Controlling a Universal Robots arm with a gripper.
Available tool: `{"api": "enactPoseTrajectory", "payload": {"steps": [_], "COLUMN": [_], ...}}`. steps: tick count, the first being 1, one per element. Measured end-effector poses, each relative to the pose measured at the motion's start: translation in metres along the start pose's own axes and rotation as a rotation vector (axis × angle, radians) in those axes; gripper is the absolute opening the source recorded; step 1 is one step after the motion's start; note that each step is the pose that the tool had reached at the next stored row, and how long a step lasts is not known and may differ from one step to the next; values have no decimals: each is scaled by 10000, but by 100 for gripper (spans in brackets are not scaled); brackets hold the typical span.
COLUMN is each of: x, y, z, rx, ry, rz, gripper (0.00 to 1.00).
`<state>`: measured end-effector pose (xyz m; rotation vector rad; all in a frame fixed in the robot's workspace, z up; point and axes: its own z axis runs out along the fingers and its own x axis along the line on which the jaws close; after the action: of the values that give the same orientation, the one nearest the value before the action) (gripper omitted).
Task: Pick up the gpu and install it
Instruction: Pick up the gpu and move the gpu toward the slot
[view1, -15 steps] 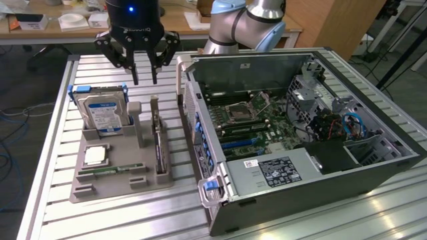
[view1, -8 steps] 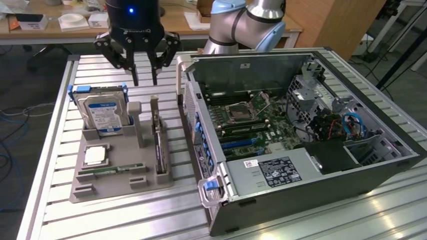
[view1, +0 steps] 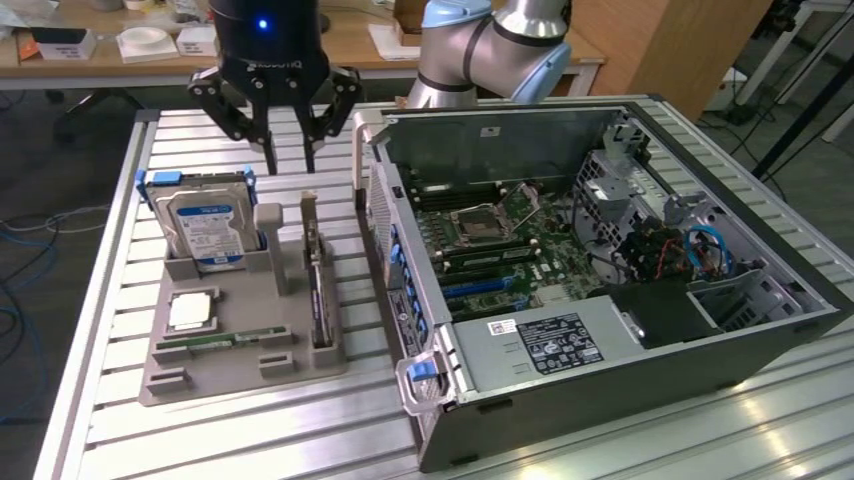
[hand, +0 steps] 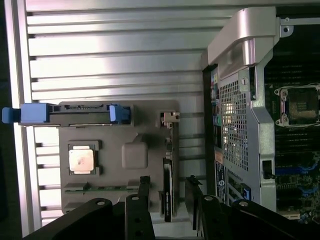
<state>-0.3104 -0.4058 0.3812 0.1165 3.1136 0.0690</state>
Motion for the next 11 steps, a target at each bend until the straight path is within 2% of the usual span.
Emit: {"api": "enactPoseTrajectory", "payload": {"steps": [11], "x": [-26], "y": [-32], "z": [35], "rx": [1], "ry": [1], "rz": [1], "gripper": [41]}}
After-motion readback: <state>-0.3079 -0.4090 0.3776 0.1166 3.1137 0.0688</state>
